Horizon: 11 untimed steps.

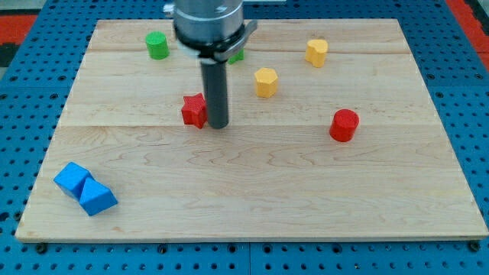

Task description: Push the blue triangle to the bottom of the red star

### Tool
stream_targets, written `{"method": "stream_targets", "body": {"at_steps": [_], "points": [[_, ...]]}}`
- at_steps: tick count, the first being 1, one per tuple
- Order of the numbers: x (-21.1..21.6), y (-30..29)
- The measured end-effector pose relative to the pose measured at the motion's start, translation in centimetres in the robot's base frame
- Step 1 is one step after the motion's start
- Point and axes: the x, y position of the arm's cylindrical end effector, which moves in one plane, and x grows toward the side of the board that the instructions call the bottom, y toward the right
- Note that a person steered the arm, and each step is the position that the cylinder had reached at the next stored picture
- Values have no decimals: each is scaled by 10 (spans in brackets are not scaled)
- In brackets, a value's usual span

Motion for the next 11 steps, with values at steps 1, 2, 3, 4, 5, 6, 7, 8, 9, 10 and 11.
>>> {"method": "stream_targets", "body": {"at_steps": [1, 2, 3, 4, 5, 6, 7, 8, 9, 10, 11], "points": [[48, -23], [142, -22], [165, -61], [140, -139], [150, -178], [151, -195], [116, -179], [77, -137], [79, -85], [92, -55], [123, -54]]}}
